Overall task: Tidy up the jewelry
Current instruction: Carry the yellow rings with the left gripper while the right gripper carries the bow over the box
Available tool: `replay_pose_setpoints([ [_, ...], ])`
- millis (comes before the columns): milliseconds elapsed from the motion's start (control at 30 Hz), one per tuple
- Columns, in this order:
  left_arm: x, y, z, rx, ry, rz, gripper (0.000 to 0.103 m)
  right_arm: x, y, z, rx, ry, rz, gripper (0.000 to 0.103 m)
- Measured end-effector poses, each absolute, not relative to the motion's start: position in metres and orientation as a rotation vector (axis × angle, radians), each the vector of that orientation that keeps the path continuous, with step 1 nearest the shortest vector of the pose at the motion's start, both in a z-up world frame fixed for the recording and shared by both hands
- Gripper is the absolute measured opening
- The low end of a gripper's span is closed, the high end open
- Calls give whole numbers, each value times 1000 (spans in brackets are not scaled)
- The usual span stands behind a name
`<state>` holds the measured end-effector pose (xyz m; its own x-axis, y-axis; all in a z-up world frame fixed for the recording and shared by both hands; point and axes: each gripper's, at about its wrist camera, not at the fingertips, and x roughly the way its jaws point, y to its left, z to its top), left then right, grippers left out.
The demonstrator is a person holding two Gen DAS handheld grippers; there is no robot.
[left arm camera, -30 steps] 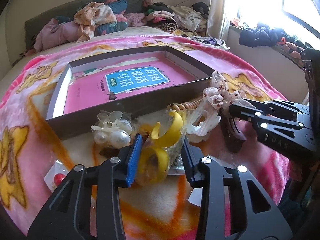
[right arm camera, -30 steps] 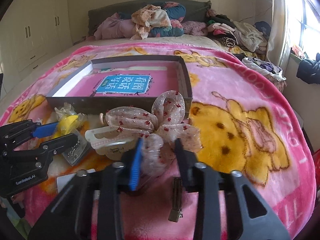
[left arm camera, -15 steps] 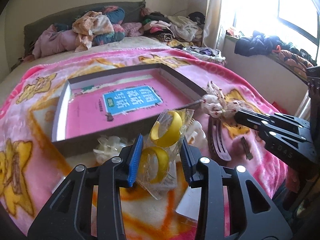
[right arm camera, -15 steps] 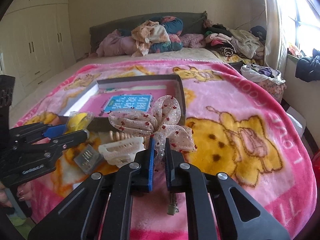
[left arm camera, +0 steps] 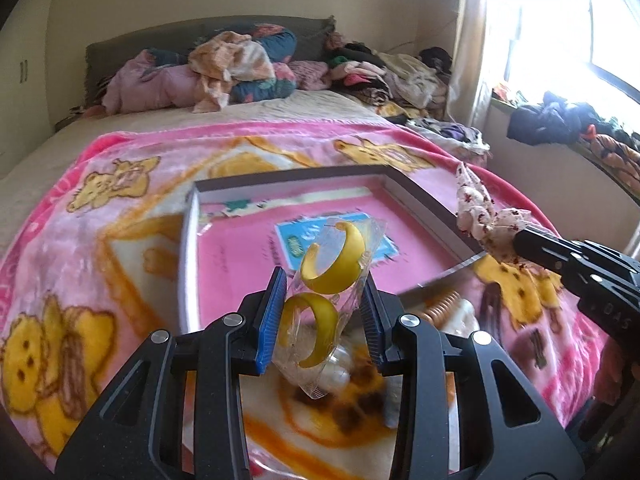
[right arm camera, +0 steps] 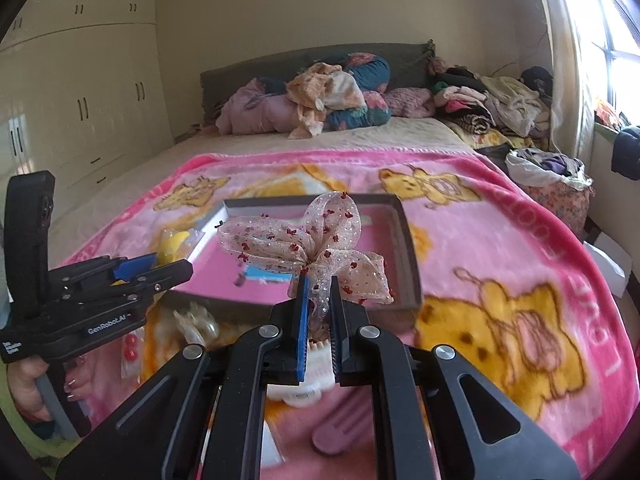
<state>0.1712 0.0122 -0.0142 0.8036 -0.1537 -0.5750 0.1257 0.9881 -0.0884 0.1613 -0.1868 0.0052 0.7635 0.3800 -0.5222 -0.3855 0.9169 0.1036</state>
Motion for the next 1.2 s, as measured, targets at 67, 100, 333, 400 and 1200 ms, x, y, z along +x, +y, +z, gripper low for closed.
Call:
replay_pose_setpoints([
  [67,175,18,-13,-51,617,-136,28,168,-181,8,-10,563,424,9],
  [100,176,20,-13,-52,616,-132,28,172,-179,9,-11,564,428,9],
  [333,194,33,-16,-64,626,-101,28,197,-169,7,-7,596,431,9],
  [400,199,35,-19,-67,635,-97,28,206,-168,5,-5,609,425,9],
  [1200,250,24,-52,-67,764,-126,28,288,-182,-57,11,809,324,12],
])
